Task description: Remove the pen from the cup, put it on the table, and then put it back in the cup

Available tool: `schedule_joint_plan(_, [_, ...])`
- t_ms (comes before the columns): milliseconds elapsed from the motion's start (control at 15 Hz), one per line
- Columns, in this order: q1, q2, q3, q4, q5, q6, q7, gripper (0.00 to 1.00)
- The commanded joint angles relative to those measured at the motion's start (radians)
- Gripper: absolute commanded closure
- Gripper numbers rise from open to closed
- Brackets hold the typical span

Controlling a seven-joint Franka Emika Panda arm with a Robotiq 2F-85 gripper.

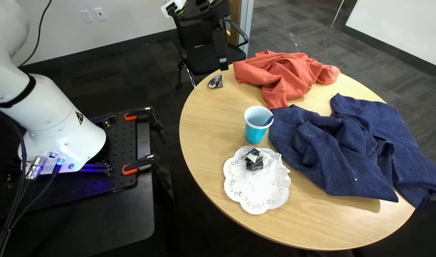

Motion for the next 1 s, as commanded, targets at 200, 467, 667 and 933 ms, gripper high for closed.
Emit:
schedule_joint_plan(200, [0.026, 0.0, -0.023, 0.002, -0.005, -0.003, 0.002, 0.0])
schedule_joint_plan(467, [0.015, 0.026, -0.022, 0.022, -0.017, 0.004, 0.045, 0.0])
schedule_joint_plan(667, [0.008, 0.068, -0.038, 0.042, -0.014, 0.011, 0.077, 0.0])
schedule_joint_plan(933, [0.014, 0.153, -0.088, 0.076, 0.016, 0.071, 0.033, 0.0])
